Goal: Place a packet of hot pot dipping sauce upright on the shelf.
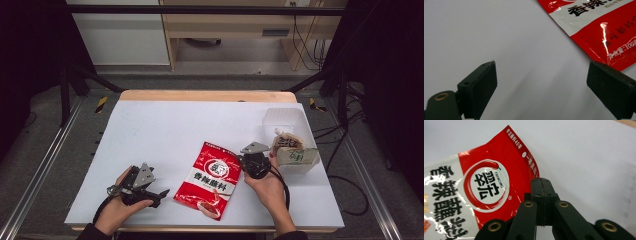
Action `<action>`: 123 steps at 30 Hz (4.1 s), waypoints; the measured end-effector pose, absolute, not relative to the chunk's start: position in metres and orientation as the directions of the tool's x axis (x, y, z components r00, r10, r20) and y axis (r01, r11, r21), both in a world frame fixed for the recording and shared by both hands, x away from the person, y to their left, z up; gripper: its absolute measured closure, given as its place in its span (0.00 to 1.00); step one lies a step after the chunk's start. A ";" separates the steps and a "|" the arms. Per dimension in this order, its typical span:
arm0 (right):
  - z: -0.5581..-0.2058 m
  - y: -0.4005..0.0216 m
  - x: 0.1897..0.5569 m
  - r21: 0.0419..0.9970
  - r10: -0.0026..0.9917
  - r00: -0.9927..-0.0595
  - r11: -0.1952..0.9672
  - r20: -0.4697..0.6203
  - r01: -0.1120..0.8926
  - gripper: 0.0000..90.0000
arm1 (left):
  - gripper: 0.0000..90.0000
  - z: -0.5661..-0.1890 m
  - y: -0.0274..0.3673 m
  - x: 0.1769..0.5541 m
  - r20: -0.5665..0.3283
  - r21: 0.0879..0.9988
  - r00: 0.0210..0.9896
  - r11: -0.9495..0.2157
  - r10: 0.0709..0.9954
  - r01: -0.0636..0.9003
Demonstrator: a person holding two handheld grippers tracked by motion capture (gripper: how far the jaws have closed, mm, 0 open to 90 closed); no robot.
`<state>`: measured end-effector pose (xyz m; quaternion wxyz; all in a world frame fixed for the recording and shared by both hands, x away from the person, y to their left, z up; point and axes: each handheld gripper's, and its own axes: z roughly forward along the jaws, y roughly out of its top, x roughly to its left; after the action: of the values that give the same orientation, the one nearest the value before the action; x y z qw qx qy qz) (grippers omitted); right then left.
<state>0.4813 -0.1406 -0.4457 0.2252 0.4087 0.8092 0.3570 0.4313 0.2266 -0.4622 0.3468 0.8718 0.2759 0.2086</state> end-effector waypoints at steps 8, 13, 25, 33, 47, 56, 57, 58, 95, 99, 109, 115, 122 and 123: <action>-0.421 -0.126 0.491 0.763 0.767 -0.635 0.466 -0.097 0.447 1.00 | 0.12 -0.453 0.235 0.443 0.160 0.726 0.756 -0.595 0.634 0.345; -0.407 -0.109 0.498 0.763 0.732 -0.670 0.503 -0.127 0.406 1.00 | 0.13 -0.446 0.235 0.454 0.155 0.724 0.765 -0.599 0.625 0.342; -0.388 -0.076 0.493 0.774 0.649 -0.744 0.551 -0.160 0.313 1.00 | 0.13 -0.425 0.222 0.483 0.157 0.721 0.778 -0.609 0.609 0.331; -0.387 -0.070 0.482 0.773 0.615 -0.769 0.570 -0.176 0.279 1.00 | 0.13 -0.419 0.218 0.493 0.160 0.722 0.780 -0.610 0.605 0.326; -0.389 -0.063 0.463 0.775 0.568 -0.803 0.586 -0.182 0.239 1.00 | 0.15 -0.419 0.219 0.500 0.173 0.724 0.776 -0.613 0.606 0.317; -0.386 -0.061 0.460 0.783 0.554 -0.814 0.580 -0.174 0.227 1.00 | 0.19 -0.421 0.215 0.502 0.190 0.715 0.801 -0.639 0.567 0.283; -0.386 -0.061 0.460 0.781 0.551 -0.816 0.582 -0.175 0.225 1.00 | 0.19 -0.422 0.213 0.503 0.187 0.715 0.805 -0.640 0.563 0.282; -0.387 -0.060 0.460 0.780 0.550 -0.816 0.584 -0.176 0.225 1.00 | 0.20 -0.423 0.212 0.504 0.182 0.715 0.809 -0.641 0.559 0.281; -0.381 -0.095 0.457 0.767 0.563 -0.814 0.582 -0.141 0.270 1.00 | 1.00 -0.419 0.177 0.508 0.189 0.692 0.877 -0.693 0.443 0.201; -0.380 -0.096 0.460 0.743 0.542 -0.823 0.619 -0.170 0.254 0.83 | 1.00 -0.411 0.179 0.504 0.217 0.687 0.874 -0.705 0.434 0.180; -0.368 -0.093 0.471 0.709 0.554 -0.804 0.654 -0.214 0.262 0.51 | 1.00 -0.381 0.185 0.501 0.254 0.708 0.856 -0.689 0.451 0.153; -0.359 -0.087 0.476 0.704 0.546 -0.811 0.660 -0.209 0.263 0.46 | 1.00 -0.366 0.181 0.498 0.279 0.710 0.851 -0.692 0.444 0.128; -0.350 -0.080 0.479 0.682 0.510 -0.839 0.684 -0.191 0.261 0.42 | 1.00 -0.352 0.181 0.497 0.300 0.715 0.845 -0.691 0.443 0.108; -0.349 -0.079 0.480 0.676 0.509 -0.841 0.686 -0.185 0.267 0.43 | 1.00 -0.351 0.181 0.496 0.302 0.717 0.843 -0.689 0.445 0.107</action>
<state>0.4796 -0.0792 -0.3488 0.1824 0.2156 0.9000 0.3321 0.4963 0.1810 -0.3507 0.3623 0.8889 0.1554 0.2334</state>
